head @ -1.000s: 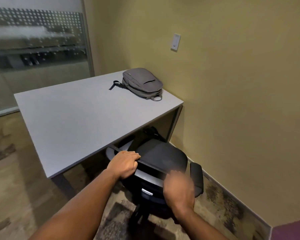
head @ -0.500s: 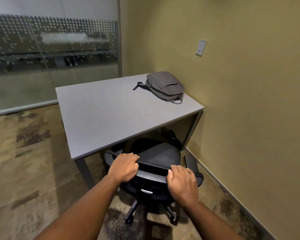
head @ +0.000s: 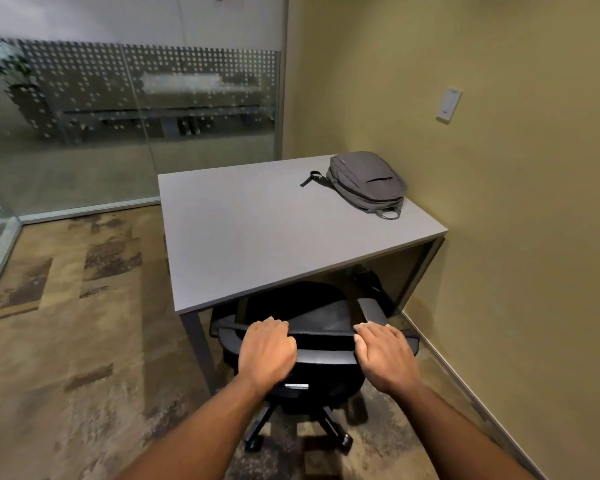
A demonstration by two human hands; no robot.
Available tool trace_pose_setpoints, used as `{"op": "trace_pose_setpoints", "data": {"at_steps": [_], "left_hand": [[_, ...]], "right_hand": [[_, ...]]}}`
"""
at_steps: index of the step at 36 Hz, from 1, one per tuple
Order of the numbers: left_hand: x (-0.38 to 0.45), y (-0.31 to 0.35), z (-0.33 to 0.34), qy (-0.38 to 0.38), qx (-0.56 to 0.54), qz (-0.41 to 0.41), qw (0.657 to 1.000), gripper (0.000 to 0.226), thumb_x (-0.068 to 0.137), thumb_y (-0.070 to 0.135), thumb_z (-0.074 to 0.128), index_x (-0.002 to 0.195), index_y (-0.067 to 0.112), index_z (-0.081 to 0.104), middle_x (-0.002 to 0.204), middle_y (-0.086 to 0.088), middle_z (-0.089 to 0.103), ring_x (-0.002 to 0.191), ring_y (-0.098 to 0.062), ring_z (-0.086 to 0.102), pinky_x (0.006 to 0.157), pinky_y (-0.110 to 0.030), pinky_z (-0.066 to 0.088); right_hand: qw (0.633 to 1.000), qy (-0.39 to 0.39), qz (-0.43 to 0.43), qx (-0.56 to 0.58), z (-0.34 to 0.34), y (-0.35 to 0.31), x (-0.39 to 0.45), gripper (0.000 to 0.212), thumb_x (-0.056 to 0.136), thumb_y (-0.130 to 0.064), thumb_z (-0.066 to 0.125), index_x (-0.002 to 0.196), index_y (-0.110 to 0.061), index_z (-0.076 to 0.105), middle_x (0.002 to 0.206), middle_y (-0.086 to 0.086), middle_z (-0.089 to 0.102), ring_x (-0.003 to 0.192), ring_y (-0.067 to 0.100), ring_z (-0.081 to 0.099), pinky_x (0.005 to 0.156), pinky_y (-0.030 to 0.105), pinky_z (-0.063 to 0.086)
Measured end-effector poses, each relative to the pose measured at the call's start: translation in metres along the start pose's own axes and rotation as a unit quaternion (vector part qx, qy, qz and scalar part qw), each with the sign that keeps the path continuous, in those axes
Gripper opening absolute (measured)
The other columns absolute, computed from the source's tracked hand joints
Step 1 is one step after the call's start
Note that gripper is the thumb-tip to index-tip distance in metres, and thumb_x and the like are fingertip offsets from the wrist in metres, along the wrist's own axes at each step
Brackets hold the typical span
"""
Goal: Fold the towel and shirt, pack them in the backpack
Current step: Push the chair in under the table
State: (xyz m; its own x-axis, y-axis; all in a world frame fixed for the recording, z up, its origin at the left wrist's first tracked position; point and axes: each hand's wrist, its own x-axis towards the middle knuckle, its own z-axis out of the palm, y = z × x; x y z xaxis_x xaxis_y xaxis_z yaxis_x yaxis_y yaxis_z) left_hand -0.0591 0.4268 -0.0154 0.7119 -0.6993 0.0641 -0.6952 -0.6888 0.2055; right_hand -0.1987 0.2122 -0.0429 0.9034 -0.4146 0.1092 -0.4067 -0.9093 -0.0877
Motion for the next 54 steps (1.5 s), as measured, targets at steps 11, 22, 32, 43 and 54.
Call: {"op": "trace_pose_setpoints", "data": {"at_steps": [11, 22, 32, 43, 54], "left_hand": [[0.013, 0.008, 0.015, 0.024, 0.035, -0.012, 0.999, 0.037, 0.099, 0.029, 0.029, 0.088, 0.017, 0.063, 0.087, 0.000, 0.060, 0.087, -0.023, 0.056, 0.086, -0.042, 0.047], [0.036, 0.017, 0.022, 0.023, -0.001, -0.044, 0.999, 0.052, 0.099, 0.037, 0.014, 0.104, 0.017, 0.062, 0.099, 0.001, 0.062, 0.098, -0.021, 0.056, 0.100, -0.042, 0.043], [0.060, 0.034, 0.023, 0.040, -0.019, -0.089, 0.995, 0.049, 0.097, 0.038, 0.012, 0.099, 0.021, 0.059, 0.094, 0.007, 0.058, 0.092, -0.014, 0.053, 0.101, -0.038, 0.042], [0.098, 0.053, 0.011, 0.038, 0.000, -0.130, 0.991, 0.033, 0.092, 0.016, 0.036, 0.080, 0.018, 0.066, 0.085, 0.004, 0.060, 0.085, -0.017, 0.056, 0.097, -0.037, 0.046], [0.141, 0.042, 0.004, 0.053, -0.088, -0.258, 0.961, 0.030, 0.092, 0.025, 0.043, 0.088, 0.022, 0.073, 0.079, 0.006, 0.064, 0.074, -0.016, 0.058, 0.070, -0.031, 0.048]], "right_hand": [[0.999, -0.030, -0.012, -0.022, 0.000, 0.022, 0.040, 0.071, 0.098, -0.050, 0.004, 0.144, -0.032, 0.056, 0.148, -0.013, 0.055, 0.145, 0.008, 0.040, 0.122, 0.036, 0.023], [0.999, -0.043, -0.020, -0.014, 0.001, 0.041, 0.068, 0.067, 0.101, -0.049, 0.007, 0.144, -0.032, 0.055, 0.149, -0.012, 0.054, 0.145, 0.008, 0.039, 0.123, 0.037, 0.020], [0.997, -0.045, -0.064, -0.003, 0.000, 0.064, 0.106, 0.070, 0.099, -0.050, 0.005, 0.143, -0.033, 0.057, 0.147, -0.015, 0.055, 0.143, 0.004, 0.041, 0.122, 0.034, 0.020], [0.991, -0.055, -0.116, 0.025, -0.003, 0.082, 0.159, 0.077, 0.098, -0.055, 0.001, 0.145, -0.029, 0.056, 0.148, -0.012, 0.056, 0.143, 0.008, 0.043, 0.125, 0.039, 0.021], [0.985, -0.085, -0.141, 0.054, 0.001, 0.080, 0.213, 0.071, 0.099, -0.056, 0.006, 0.143, -0.028, 0.054, 0.145, -0.010, 0.057, 0.141, 0.010, 0.044, 0.125, 0.042, 0.021]]}}
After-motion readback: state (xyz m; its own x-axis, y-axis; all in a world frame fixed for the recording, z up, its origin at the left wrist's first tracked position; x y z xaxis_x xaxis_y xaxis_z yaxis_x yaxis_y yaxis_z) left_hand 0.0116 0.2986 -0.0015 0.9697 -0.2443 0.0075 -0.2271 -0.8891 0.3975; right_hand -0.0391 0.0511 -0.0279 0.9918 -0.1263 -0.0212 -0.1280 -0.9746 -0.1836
